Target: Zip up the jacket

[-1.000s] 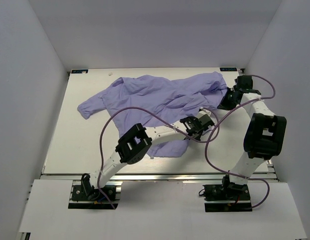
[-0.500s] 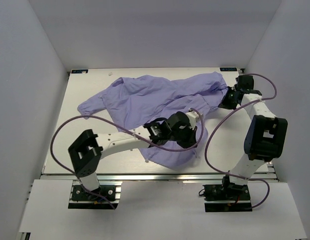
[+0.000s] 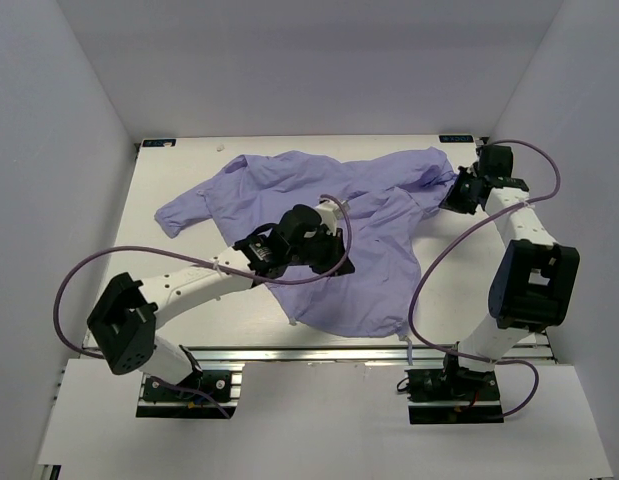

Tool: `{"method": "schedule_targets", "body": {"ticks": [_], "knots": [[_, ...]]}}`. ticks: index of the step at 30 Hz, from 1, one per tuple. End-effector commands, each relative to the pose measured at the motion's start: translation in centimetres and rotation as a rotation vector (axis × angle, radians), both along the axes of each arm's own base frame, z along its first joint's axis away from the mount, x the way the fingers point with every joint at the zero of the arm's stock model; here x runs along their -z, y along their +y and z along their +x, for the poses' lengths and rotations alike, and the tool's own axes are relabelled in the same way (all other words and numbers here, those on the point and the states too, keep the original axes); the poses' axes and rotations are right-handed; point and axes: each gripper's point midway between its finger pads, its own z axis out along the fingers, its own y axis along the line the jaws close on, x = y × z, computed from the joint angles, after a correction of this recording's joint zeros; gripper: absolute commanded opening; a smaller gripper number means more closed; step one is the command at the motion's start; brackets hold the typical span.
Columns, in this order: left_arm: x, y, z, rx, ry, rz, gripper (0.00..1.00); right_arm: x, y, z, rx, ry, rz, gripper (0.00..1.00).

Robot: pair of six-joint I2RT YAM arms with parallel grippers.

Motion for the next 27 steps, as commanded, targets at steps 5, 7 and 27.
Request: {"method": "schedule_targets", "body": {"ticks": [5, 7, 27], "knots": [[0.0, -3.8, -2.0, 0.184, 0.034, 0.019, 0.30, -0.7, -1.1, 1.4, 0.026, -0.021, -0.034, 0.00], [0.9, -5.9, -3.2, 0.212, 0.010, 0.096, 0.50, -0.4, -0.8, 1.2, 0.013, -0.013, -0.029, 0.00], [12.7, -12.7, -8.4, 0.100, -0.008, 0.542, 0.94, 3.9, -0.7, -0.7, 0.011, 0.107, 0.031, 0.00]]}}
